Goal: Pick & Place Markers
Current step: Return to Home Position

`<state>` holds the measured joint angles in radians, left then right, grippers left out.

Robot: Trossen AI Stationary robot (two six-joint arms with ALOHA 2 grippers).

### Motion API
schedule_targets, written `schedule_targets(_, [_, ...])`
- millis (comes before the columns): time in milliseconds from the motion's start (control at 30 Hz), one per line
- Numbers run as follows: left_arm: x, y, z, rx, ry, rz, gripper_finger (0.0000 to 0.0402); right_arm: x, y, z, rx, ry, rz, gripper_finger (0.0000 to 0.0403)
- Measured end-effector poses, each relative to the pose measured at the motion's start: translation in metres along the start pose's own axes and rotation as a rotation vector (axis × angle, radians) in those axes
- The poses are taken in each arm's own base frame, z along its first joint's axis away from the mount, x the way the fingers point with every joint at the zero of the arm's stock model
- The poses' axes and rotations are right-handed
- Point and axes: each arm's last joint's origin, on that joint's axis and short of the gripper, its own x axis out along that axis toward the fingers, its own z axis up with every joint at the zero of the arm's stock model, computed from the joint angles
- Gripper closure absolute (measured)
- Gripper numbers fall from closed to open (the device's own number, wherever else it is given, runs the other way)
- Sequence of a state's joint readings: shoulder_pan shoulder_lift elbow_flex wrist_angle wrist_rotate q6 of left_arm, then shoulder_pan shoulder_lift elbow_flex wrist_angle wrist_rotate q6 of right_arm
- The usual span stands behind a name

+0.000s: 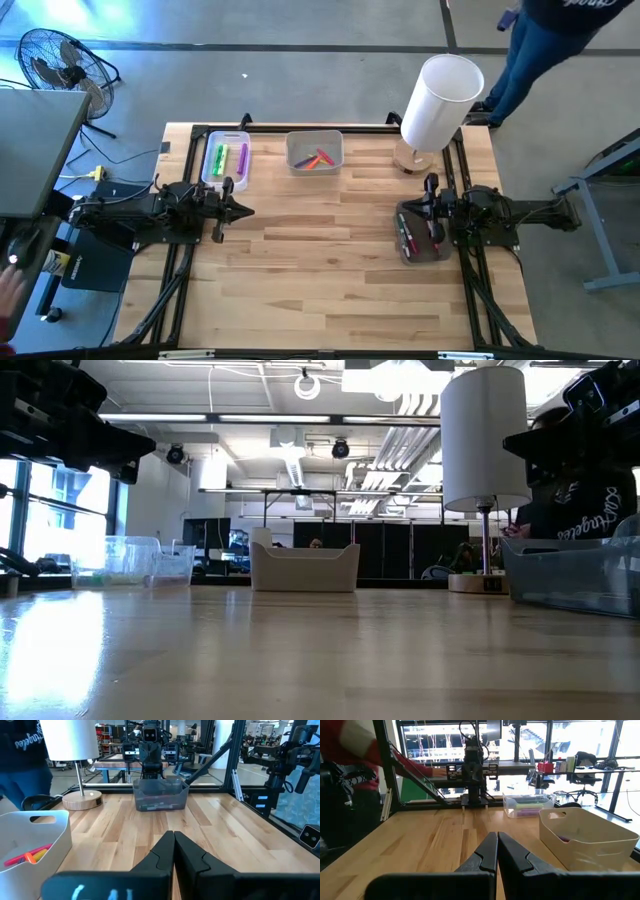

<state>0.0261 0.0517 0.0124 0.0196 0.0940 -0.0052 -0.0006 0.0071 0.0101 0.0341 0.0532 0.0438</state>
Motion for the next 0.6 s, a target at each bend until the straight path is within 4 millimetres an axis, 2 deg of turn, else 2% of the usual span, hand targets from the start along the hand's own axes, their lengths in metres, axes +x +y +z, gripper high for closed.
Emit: schedule_targets(600, [0.000, -0.016, 0.000, 0.003, 0.001, -0.127, 0.0400, 0.000, 0.000, 0.000, 0.000, 0.000, 0.000, 0.0402])
